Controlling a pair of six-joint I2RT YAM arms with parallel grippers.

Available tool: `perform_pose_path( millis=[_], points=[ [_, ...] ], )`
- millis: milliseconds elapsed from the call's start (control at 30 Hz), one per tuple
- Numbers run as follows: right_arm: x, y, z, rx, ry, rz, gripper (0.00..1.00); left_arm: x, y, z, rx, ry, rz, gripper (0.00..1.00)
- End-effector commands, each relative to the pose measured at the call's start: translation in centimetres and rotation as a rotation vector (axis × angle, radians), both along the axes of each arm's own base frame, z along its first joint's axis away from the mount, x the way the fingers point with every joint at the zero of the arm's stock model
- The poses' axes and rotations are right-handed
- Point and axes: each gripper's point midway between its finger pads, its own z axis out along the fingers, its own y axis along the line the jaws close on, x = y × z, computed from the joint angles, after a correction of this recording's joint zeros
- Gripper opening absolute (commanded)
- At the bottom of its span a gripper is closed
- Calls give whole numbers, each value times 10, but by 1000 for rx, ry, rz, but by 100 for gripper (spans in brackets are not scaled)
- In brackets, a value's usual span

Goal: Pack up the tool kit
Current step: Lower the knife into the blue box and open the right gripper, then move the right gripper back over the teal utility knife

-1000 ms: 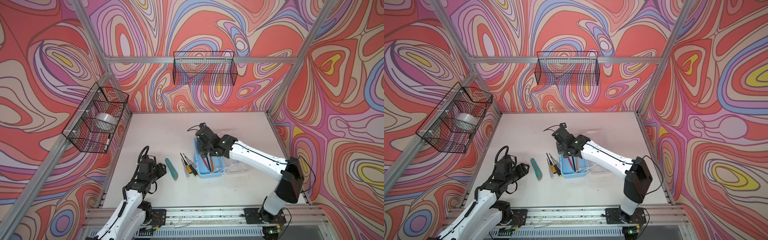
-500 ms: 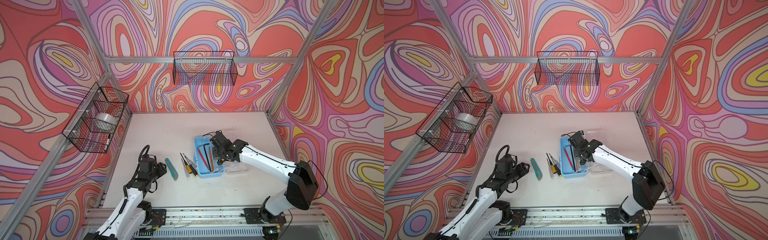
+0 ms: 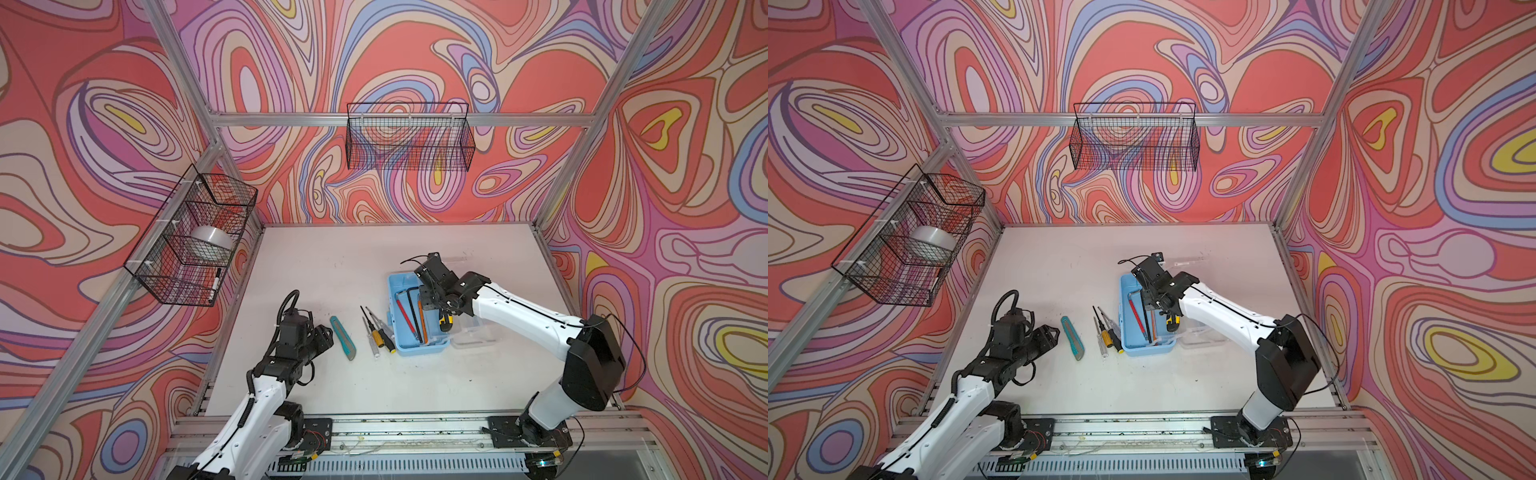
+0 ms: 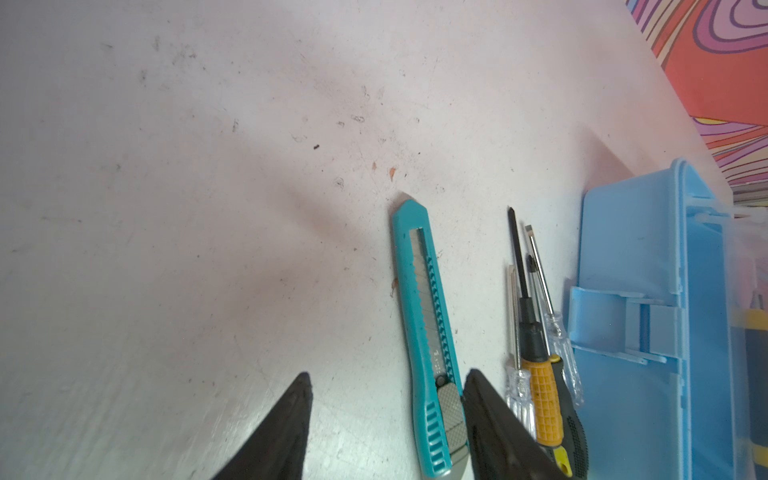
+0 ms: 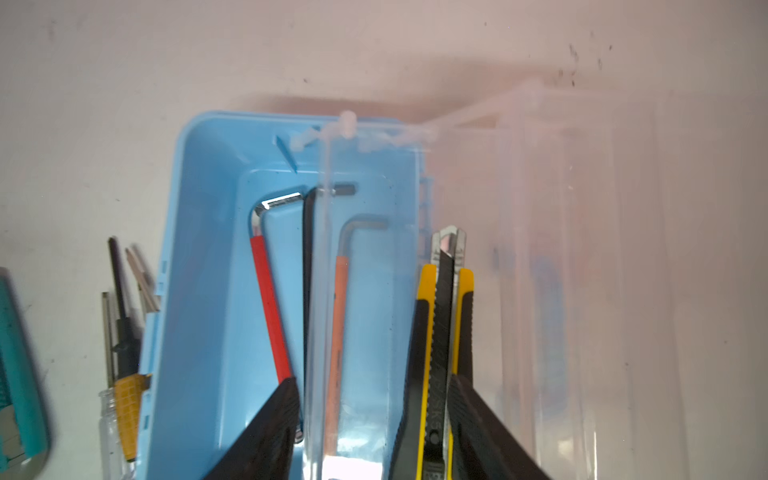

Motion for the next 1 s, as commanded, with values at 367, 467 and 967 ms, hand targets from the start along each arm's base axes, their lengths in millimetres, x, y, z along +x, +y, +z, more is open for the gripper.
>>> perform_pose_path(
  millis=[367,467,967],
  points=[
    [-48,184,-40,49,67,420,62,-14,21,9,-39,4,108,60],
    [-54,208,-57,50,94,470,62,-18,24,4,-119,-13,148,60],
    [-65,254,-117,31,196,576,69,-24,27,1,-137,-21,159,60]
  ],
)
